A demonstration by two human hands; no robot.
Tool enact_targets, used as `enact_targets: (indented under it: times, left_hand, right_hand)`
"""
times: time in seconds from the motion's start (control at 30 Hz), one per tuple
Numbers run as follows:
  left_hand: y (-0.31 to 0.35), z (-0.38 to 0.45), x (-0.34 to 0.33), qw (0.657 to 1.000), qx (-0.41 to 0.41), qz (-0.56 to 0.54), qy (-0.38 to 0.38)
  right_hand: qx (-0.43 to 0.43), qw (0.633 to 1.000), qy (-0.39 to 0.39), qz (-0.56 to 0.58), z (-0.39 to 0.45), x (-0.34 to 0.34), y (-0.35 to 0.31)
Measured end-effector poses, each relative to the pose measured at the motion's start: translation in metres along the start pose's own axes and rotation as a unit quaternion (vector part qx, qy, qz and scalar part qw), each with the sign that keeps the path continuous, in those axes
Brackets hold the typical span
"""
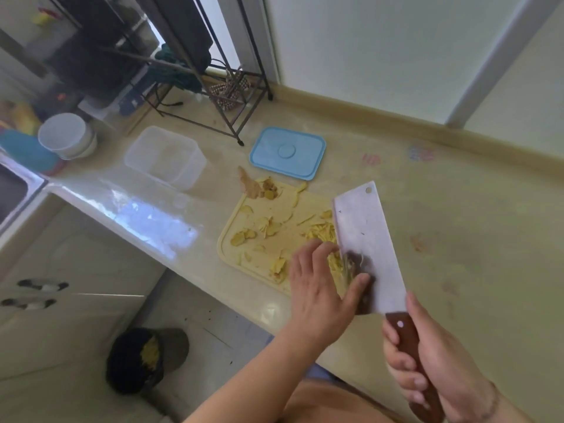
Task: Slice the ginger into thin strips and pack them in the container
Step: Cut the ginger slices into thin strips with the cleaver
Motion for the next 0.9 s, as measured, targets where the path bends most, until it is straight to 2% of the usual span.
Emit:
enact_targets:
  times: [0.2,0.27,0.33,0.37,0.4,0.47,0.5,0.57,0.63,0.7,0.77,0.9]
  left_hand:
    - [-0.026,0.008,-0.015,0.996,0.077,0.034,0.012]
    - [-0.035,0.014,-0.014,0.994,0.104,0.034,0.019]
    - [-0.041,0.018,-0.006,0.993,0.107,-0.003,0.051]
    - [-0.043,0.019,0.003,0.99,0.11,-0.034,0.084]
    - [-0.046,0.019,0.014,0.982,0.122,-0.073,0.123]
    - [-0.049,0.015,0.037,0.959,0.138,-0.143,0.199]
    - [-0.044,0.013,0.051,0.954,0.108,-0.152,0.234]
    - [-0.022,0.011,0.072,0.961,-0.03,-0.117,0.249]
    - [0.006,0.012,0.071,0.974,-0.17,-0.032,0.148]
    - [0.022,0.015,0.053,0.969,-0.237,0.073,0.009]
    - [0.02,0.019,0.037,0.961,-0.226,0.139,-0.076]
    - [0.004,0.026,0.015,0.951,-0.137,0.201,-0.189]
  right_hand:
    - [0.021,1.0,-0.01,0.007,0.005,0.003,-0.015]
    - [0.044,0.999,-0.001,-0.027,0.008,0.005,-0.021]
    - [0.105,0.987,0.036,-0.117,0.012,0.011,-0.031]
    - [0.153,0.966,0.07,-0.195,0.012,0.014,-0.039]
    - [0.203,0.931,0.107,-0.285,0.012,0.017,-0.046]
    - [0.263,0.835,0.165,-0.454,0.012,0.019,-0.056]
    - [0.264,0.789,0.189,-0.521,0.012,0.019,-0.056]
    - [0.261,0.694,0.241,-0.627,0.009,0.017,-0.058]
    - [0.28,0.625,0.26,-0.681,0.008,0.011,-0.06]
    - [0.268,0.606,0.243,-0.708,0.013,0.01,-0.056]
    - [0.263,0.591,0.227,-0.728,0.018,0.01,-0.05]
    - [0.288,0.564,0.222,-0.741,0.02,0.008,-0.047]
Point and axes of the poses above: each hand's wrist, its own z-axis towards the middle knuckle, its own x-axis out of the back of the hand, y = z × x, the point moved 7 cm from there along z, towards the middle knuckle, and after that the axes turned 8 degrees about -z, right-handed, at the moved point
